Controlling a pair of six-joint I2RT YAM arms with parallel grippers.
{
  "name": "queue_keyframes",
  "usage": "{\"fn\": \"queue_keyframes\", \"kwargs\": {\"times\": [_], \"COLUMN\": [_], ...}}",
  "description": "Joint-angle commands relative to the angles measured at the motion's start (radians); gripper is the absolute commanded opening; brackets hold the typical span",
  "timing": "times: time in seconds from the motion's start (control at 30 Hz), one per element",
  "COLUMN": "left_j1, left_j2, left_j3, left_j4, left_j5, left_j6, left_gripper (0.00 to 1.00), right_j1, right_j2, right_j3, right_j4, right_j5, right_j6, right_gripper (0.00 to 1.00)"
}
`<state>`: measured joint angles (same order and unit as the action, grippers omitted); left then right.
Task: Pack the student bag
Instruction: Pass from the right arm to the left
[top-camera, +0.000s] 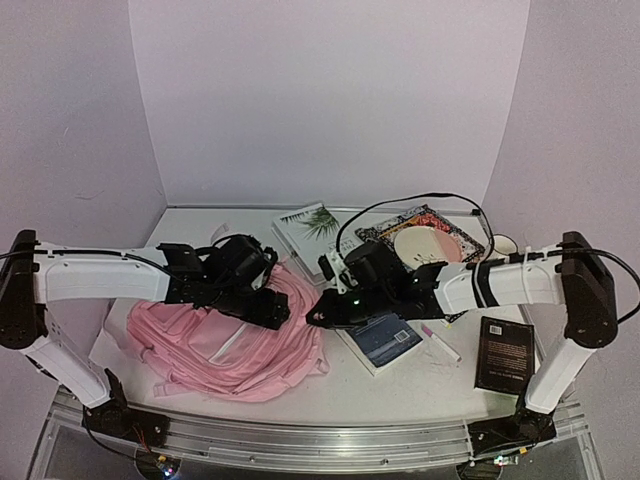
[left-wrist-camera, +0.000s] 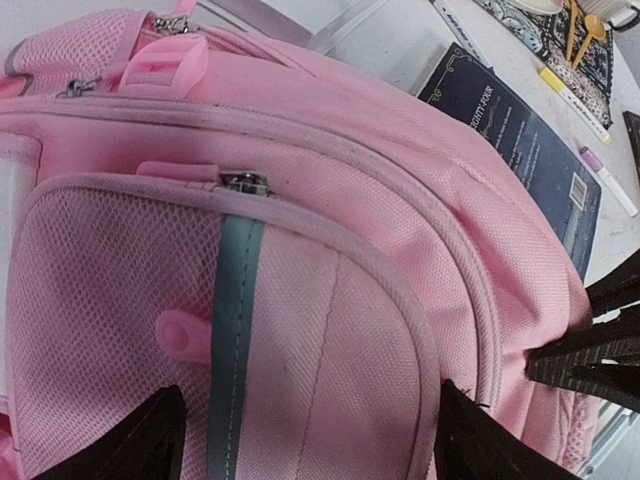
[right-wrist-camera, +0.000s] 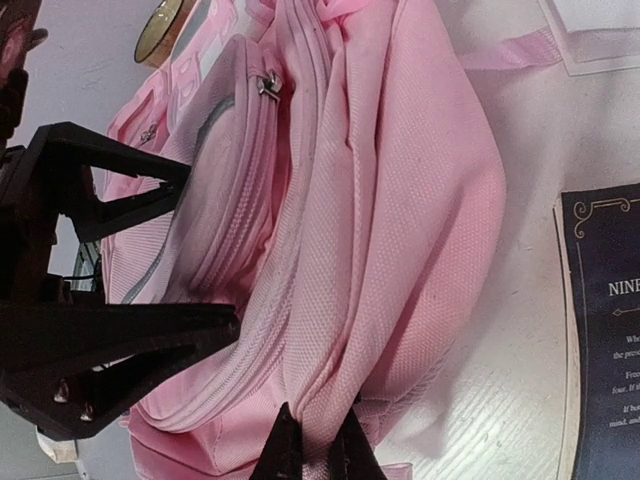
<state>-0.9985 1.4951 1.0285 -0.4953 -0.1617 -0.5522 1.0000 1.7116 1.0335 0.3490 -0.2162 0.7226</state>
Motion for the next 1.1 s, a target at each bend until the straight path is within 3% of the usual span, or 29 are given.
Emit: {"fn": "queue_keyframes", "kwargs": {"times": [0.0, 0.2, 0.4, 0.7, 0.87, 1.07], "left_j1": [-0.018, -0.018, -0.018, -0.018, -0.019, -0.018], "left_j2": [0.043, 0.084, 0.129, 0.067, -0.045, -0.170], "left_j3": [0.086, 0.178, 0.276, 0.194, 0.037, -0.137], "left_j4": [-0.021, -0.021, -0.016, 0.014, 0.031, 0.105], "left_j5": [-0.061, -0.055, -0.092, -0.110, -0.109, -0.045], "left_j6": [0.013, 0.088, 0.214, 0.303, 0.279, 0.236], "left_gripper": [0.74, 0.28, 0.01, 0.00, 0.00, 0.00], "right_j1": [0.005, 0.006, 0.030, 0.110, 0.117, 0.077], "right_j2": [-0.128, -0.190, -0.260, -0.279, -0.281, -0.314], "right_j3": [0.022, -0.013, -0.071, -0.159, -0.169, -0.108], "right_j4": [0.122, 0.143, 0.166, 0.171, 0.110, -0.076], "right_j5": [-0.003, -0.025, -0.029, -0.010, 0.006, 0.094], "right_j6": [-0.071, -0.089, -0.089, -0.071, -0.108, -0.279], "right_gripper": [0.00, 0.00, 0.00, 0.02, 0.19, 0.37]}}
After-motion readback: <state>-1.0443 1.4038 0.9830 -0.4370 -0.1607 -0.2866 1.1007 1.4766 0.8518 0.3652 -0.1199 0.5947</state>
